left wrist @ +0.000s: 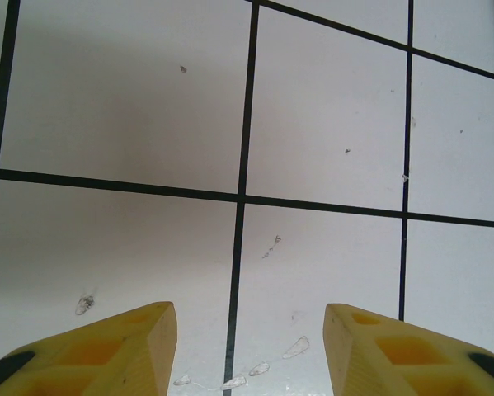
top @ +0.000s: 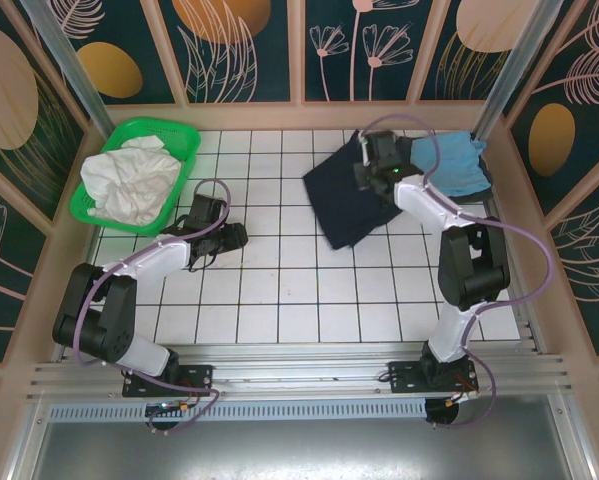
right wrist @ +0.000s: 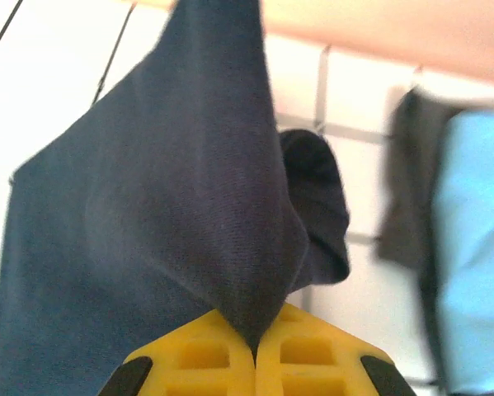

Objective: Fold and stack the t-shirts

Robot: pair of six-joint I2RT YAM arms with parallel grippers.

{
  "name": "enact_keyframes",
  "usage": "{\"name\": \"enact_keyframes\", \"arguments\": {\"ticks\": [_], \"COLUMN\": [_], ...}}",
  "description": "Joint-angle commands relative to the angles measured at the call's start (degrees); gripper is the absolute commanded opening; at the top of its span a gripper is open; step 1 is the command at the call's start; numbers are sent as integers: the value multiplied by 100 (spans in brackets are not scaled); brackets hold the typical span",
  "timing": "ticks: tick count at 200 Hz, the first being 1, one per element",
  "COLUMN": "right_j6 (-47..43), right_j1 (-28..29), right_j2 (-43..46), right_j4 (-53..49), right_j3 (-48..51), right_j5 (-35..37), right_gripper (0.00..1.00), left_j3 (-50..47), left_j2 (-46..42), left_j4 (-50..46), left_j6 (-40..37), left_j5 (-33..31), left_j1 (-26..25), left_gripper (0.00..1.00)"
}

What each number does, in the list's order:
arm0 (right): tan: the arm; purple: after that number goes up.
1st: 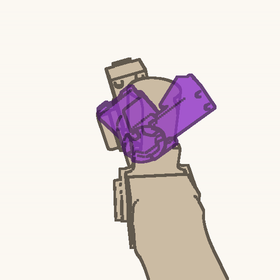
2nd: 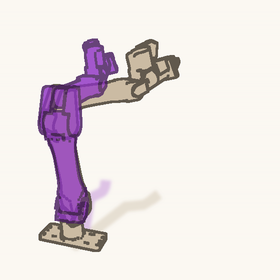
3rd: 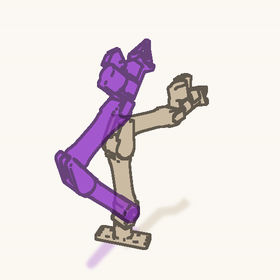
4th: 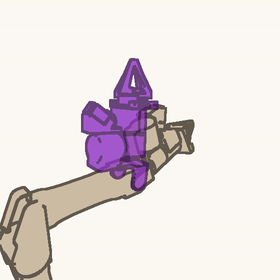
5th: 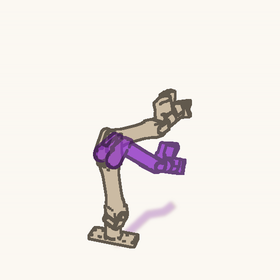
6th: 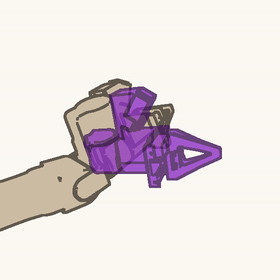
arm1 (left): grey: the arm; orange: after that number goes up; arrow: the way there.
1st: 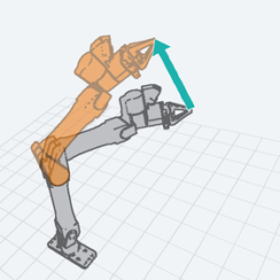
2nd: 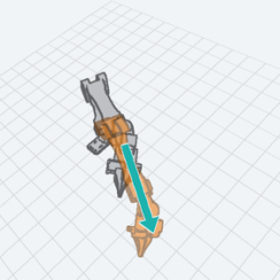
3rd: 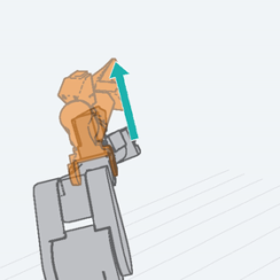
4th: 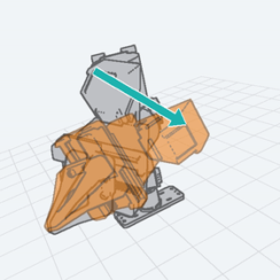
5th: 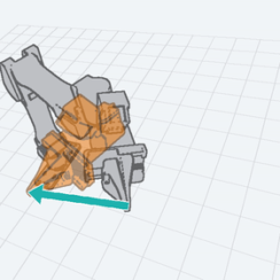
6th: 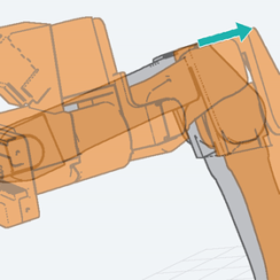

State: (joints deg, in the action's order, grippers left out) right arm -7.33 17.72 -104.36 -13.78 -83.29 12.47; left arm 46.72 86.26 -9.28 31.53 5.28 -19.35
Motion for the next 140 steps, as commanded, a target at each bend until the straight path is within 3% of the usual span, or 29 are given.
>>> {"name": "enact_keyframes", "arguments": {"ticks": [1,54,110,140], "right_j6": [-714,-951,-754,-823], "right_j1": [-540,-1623,-2459,-2738], "right_j2": [-133,-457,-1149,-1377], "right_j4": [-6,1259,1247,1456], "right_j3": [-621,-680,-1073,-1173], "right_j5": [418,446,-537,-702], "right_gripper": [0,0,0,0], "left_j3": [132,195,224,259], "left_j2": [55,126,146,165], "left_j4": [-92,-144,-267,-364], "left_j6": [-128,-173,-178,-190], "left_j5": [-104,-81,-147,-221], "left_j1": [6,8,10,8], "left_gripper": [50,49,49,49]}}
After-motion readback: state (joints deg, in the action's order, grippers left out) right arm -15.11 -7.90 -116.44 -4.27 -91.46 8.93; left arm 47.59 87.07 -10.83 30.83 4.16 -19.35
